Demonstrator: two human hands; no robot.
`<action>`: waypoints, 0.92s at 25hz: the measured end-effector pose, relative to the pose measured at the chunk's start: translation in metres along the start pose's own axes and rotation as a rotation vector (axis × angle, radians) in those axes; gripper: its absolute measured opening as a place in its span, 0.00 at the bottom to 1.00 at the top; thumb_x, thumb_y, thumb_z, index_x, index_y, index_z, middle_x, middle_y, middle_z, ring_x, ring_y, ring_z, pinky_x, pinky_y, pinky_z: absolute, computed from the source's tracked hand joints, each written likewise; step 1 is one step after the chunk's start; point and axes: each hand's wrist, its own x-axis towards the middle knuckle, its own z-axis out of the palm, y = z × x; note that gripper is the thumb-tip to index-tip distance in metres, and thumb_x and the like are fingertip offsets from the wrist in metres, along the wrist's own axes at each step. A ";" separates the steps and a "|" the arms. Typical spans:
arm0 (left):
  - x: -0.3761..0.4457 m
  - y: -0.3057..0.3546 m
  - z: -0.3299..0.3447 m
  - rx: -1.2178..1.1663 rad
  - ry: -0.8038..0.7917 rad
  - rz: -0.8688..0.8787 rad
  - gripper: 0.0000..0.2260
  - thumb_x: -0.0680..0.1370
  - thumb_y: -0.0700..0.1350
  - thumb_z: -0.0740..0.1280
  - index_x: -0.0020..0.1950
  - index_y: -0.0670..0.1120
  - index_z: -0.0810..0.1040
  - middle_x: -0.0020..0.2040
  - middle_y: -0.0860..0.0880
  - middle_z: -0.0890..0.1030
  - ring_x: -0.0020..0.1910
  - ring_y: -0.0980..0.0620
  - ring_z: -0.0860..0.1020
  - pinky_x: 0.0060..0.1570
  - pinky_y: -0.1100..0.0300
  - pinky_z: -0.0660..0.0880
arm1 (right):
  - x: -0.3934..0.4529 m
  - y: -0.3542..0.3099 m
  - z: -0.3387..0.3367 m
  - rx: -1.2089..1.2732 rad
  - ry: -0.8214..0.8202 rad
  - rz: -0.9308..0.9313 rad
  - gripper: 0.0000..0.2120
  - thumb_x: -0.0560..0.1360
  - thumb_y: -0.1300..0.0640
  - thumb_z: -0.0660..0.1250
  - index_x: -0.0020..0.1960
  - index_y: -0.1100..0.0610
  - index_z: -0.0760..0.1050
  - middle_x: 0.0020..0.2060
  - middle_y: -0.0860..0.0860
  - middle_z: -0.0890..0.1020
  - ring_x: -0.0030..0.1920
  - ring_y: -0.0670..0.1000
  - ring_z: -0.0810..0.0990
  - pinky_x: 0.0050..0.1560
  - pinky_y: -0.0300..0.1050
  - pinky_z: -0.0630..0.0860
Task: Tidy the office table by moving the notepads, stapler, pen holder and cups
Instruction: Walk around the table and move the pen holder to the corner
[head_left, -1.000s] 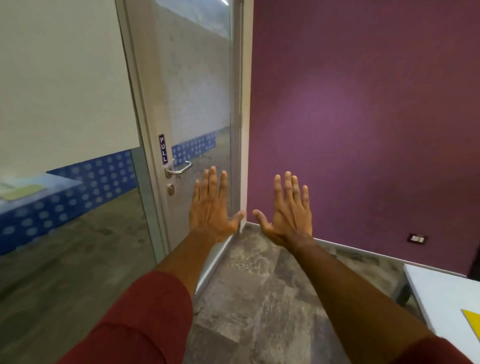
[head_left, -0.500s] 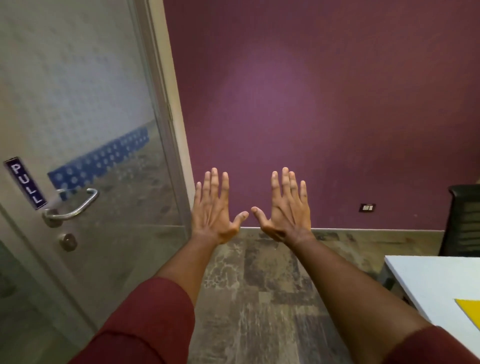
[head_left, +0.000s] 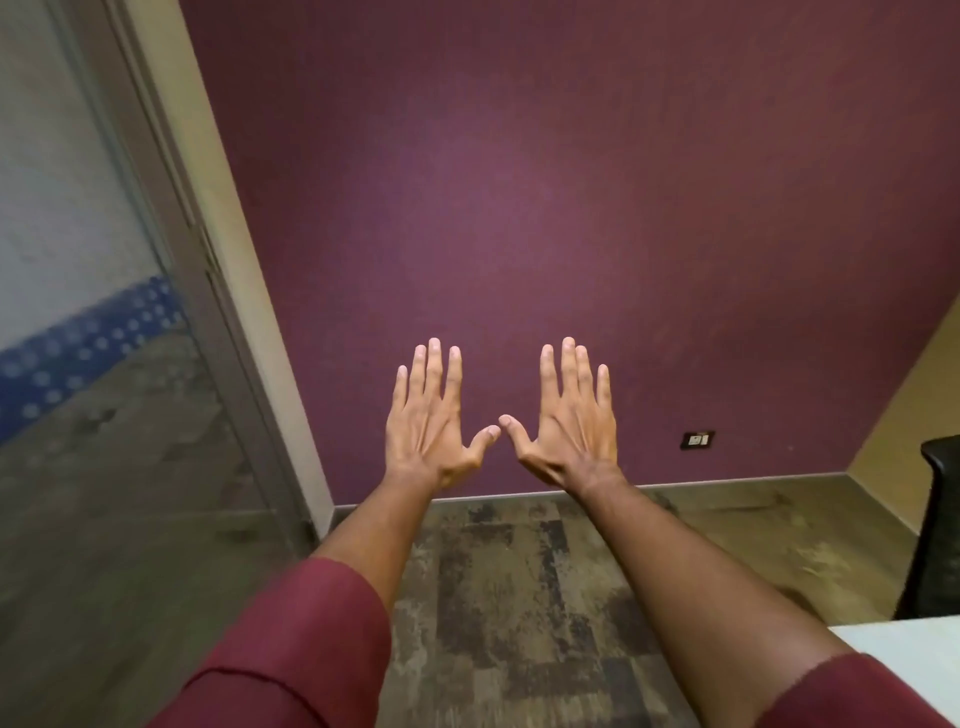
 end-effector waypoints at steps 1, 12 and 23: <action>0.021 0.002 0.013 -0.008 0.002 0.018 0.46 0.73 0.72 0.50 0.80 0.44 0.37 0.80 0.40 0.40 0.80 0.43 0.39 0.78 0.45 0.43 | 0.015 0.009 0.011 -0.011 -0.005 0.016 0.47 0.72 0.30 0.51 0.80 0.59 0.44 0.79 0.61 0.47 0.79 0.59 0.45 0.77 0.61 0.45; 0.280 0.044 0.162 -0.139 0.009 0.248 0.46 0.74 0.71 0.49 0.80 0.44 0.37 0.80 0.40 0.40 0.80 0.43 0.39 0.78 0.44 0.44 | 0.198 0.128 0.116 -0.175 0.025 0.268 0.46 0.73 0.30 0.49 0.80 0.59 0.43 0.79 0.61 0.46 0.79 0.59 0.44 0.78 0.61 0.44; 0.452 0.210 0.265 -0.311 0.009 0.522 0.46 0.73 0.71 0.51 0.80 0.45 0.39 0.81 0.40 0.41 0.80 0.43 0.40 0.78 0.45 0.43 | 0.282 0.313 0.158 -0.338 0.061 0.526 0.46 0.73 0.31 0.50 0.80 0.59 0.46 0.79 0.61 0.48 0.79 0.60 0.46 0.77 0.62 0.45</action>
